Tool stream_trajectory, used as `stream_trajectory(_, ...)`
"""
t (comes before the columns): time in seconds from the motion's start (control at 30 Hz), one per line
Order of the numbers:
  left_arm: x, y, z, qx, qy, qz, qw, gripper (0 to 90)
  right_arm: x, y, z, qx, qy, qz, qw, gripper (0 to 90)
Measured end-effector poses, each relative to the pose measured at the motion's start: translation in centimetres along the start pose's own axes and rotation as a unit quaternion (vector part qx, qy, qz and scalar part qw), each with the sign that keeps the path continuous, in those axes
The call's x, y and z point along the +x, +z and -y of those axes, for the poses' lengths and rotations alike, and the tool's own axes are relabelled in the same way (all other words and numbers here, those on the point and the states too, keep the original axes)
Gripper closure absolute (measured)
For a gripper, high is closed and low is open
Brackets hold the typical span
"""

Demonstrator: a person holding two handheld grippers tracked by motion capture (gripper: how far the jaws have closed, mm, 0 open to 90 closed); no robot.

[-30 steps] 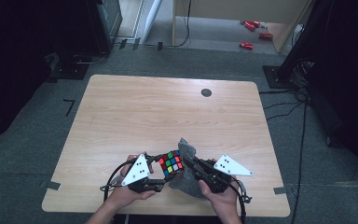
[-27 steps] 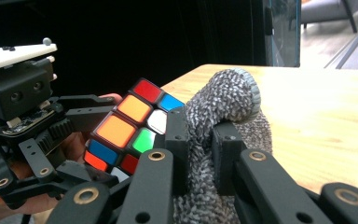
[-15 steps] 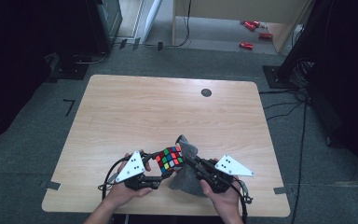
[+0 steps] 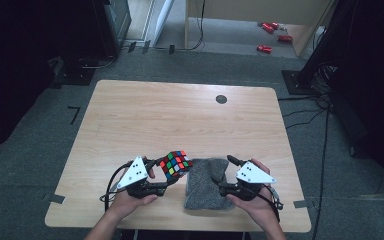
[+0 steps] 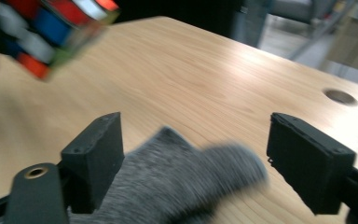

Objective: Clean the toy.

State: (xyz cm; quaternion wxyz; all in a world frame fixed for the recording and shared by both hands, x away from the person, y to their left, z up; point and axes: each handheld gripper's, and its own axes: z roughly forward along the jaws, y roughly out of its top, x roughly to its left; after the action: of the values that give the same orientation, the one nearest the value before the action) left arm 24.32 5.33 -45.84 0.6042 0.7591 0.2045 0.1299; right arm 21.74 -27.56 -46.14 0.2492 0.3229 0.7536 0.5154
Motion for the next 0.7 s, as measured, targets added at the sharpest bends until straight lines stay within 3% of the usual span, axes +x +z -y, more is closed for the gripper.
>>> stream_trajectory(0.1, 0.0, 0.0, 0.0, 0.0, -0.002, 0.001, 1.0, 34.3, 0.7, 0.0, 0.2, 0.011, -0.021, -0.067, 0.9974, 16.6)
stream_trajectory(0.17, 0.0, 0.1, 0.0, 0.002, -0.003, 0.002, 1.0, 34.3, 1.5, 0.5, 0.9, 0.039, -0.034, -0.114, 0.9922, 15.9)
stream_trajectory(0.2, 0.0, 0.1, 0.0, 0.004, -0.004, 0.001, 1.0, 34.3, 1.8, 1.0, 1.4, 0.056, -0.043, -0.12, 0.9903, 14.7)
stream_trajectory(0.33, 0.0, 0.3, 0.1, 0.01, -0.008, 0.004, 0.9999, 34.3, 2.6, 2.9, 3.1, 0.131, -0.072, -0.111, 0.9826, 13.3)
stream_trajectory(0.4, 0.0, 0.3, 0.1, 0.009, -0.01, 0.005, 0.9999, 34.3, 2.6, 3.3, 3.8, 0.16, -0.077, -0.102, 0.9787, 12.8)
stream_trajectory(0.47, 0.1, 0.2, 0.1, 0.007, -0.014, 0.005, 0.9999, 34.3, 2.3, 3.8, 4.7, 0.187, -0.066, -0.101, 0.9748, 12.5)
stream_trajectory(0.53, 0.2, 0.1, 0.1, 0.004, -0.016, 0.005, 0.9998, 34.3, 2.0, 3.9, 4.8, 0.192, -0.038, -0.106, 0.9748, 14.3)
stream_trajectory(0.63, 0.4, -0.1, 0.0, 0.0, -0.024, 0.007, 0.9997, 34.3, 2.0, 3.9, 4.8, 0.196, -0.03, -0.1, 0.9751, 19.3)
stream_trajectory(0.7, 0.5, -0.1, -0.1, -0.006, -0.033, 0.011, 0.9994, 34.3, 1.9, 3.7, 4.8, 0.192, -0.025, -0.094, 0.9766, 30.3)
